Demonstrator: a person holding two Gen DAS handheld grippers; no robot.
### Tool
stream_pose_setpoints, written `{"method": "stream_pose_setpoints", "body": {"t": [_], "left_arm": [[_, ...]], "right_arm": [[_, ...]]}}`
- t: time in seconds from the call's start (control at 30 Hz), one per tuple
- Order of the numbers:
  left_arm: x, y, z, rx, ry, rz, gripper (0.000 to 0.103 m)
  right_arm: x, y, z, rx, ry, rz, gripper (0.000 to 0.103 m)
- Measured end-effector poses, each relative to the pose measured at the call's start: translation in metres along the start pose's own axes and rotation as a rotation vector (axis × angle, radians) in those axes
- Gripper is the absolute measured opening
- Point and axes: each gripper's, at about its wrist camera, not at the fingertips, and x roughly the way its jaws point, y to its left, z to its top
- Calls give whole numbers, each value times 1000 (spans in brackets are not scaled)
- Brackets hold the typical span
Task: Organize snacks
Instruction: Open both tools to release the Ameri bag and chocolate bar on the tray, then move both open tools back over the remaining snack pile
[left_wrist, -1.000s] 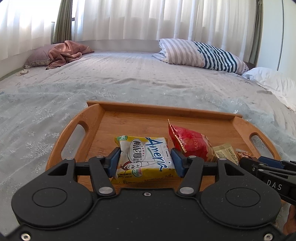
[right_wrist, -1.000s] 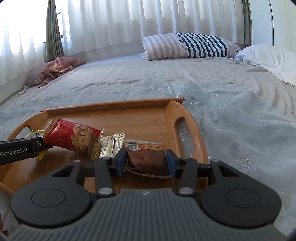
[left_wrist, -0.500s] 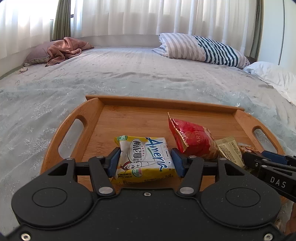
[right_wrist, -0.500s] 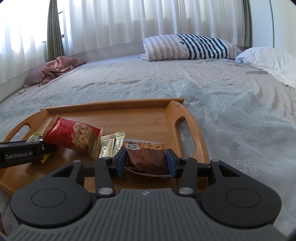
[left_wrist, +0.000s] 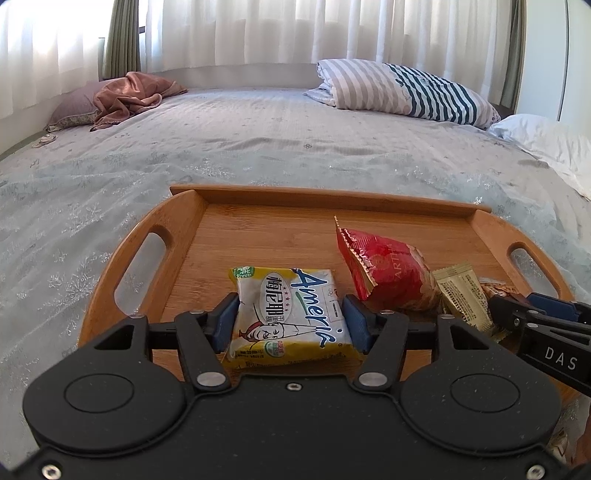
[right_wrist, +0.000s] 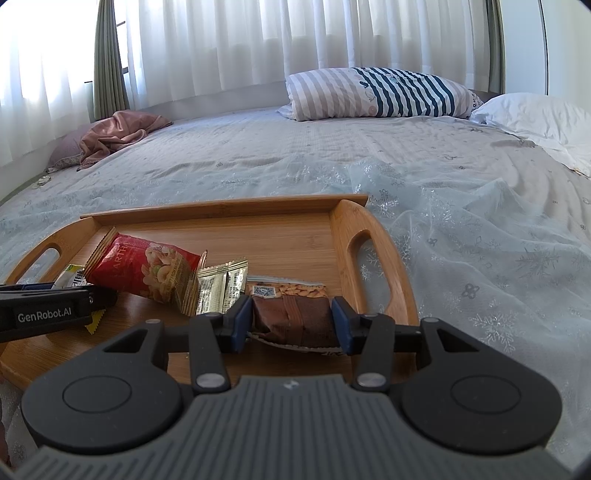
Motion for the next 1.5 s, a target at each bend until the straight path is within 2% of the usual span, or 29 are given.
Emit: {"method": "stream_pose_setpoints", "body": {"t": [0.13,0.27,0.33,0.37,0.5,0.6,0.7,0.8,1.0,1.23,1.37,1.5], "left_arm": [[1,-3,1,10,1,-2,62],[0,-3,1,4,1,-2,65],[-3,-3,1,1,-5,4,80],[-6,-2,1,4,-15,6,83],[-21,-2,0,32,-46,8,86],[-37,0,-2,35,-69,-10,93],[-56,3,-8,36,-89,-34,94],[-75,3,-18,52,-111,-45,100],[-115,1,-39,97,-168,-46,103],[-142,9,-65,39,-151,-83,103],[-156,13,-84,43,-183,-55,103],[-166,17,-101,41,-204,-76,103]], "right_arm": [[0,0,0,0,0,2,53],[-2,-1,-1,11,-7,13,66],[-4,-4,0,19,-12,21,68],[-5,-5,1,23,-13,23,69],[-15,-9,2,21,-32,22,75],[-28,-10,1,1,-63,22,79],[-44,-15,-2,-7,-92,27,83],[-58,-20,-4,-5,-111,31,85],[-86,-25,-18,-16,-136,38,89],[-108,-24,-42,-46,-133,46,91],[-114,-23,-56,-53,-120,42,92],[-117,-28,-64,-26,-105,54,94]]}}
